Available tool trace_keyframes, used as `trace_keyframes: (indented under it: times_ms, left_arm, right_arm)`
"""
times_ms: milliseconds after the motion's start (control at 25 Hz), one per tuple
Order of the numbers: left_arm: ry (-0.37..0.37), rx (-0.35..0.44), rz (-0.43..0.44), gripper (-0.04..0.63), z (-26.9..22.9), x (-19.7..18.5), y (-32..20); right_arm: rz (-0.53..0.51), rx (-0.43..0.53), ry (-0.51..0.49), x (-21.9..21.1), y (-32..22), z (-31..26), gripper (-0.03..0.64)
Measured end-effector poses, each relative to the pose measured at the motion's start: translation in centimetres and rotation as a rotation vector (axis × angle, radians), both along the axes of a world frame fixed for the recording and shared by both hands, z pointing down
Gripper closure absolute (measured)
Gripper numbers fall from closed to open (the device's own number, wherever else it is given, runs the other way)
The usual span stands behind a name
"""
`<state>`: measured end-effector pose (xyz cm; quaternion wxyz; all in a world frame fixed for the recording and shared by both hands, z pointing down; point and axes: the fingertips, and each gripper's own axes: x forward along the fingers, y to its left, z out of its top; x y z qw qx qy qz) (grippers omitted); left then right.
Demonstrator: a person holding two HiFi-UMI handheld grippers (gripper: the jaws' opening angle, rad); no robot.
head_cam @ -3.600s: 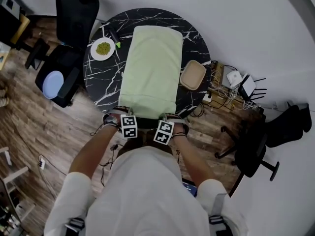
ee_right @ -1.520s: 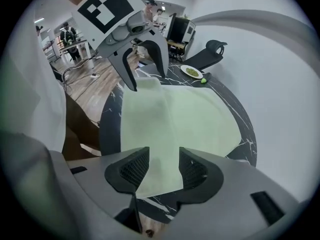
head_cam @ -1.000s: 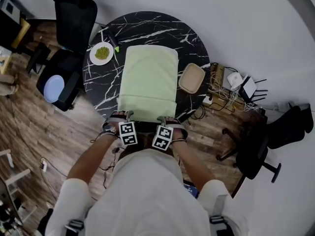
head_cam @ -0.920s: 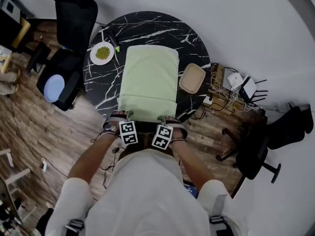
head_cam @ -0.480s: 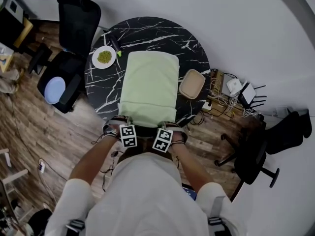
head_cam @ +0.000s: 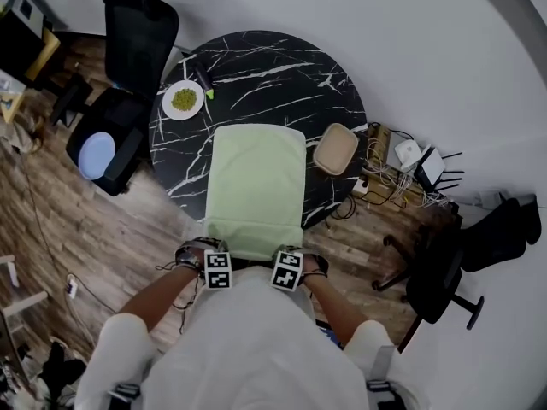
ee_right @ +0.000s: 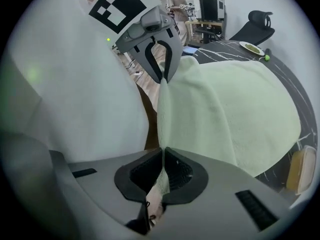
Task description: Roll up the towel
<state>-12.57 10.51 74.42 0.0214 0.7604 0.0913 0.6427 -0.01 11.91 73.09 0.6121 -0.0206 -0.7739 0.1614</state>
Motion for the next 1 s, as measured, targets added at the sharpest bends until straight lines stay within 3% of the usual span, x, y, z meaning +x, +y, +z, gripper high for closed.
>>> trace_keyframes:
  times_ms: [160,320,600,840,1000]
  left_arm:
    - [0.004,0.000,-0.026,0.574,-1.4,0.0,-1.1]
    - [0.035,0.049,-0.079,0.574,-4.6,0.4,-5.3]
    - [0.062,0.204,-0.152,0.574,-6.6,1.2,-13.9]
    - [0.098,0.374,-0.211,0.577,-6.1,2.1,-18.0]
    - [0.096,0.439,-0.237,0.577,-5.1,2.2,-20.0]
  right_arm:
    - [0.022,0.022,-0.010,0.0,-1.1,-1.2,0.609]
    - [0.063,0.110,-0.035,0.4,-5.5,-4.2,0.609]
    - [0.128,0.330,-0.036,1.3,-14.4,-7.0,0.609]
    - [0.134,0.504,0.006,2.3,-18.1,-5.8,0.609]
    - [0.127,0.590,0.025,2.5,-20.3,-4.3,0.609]
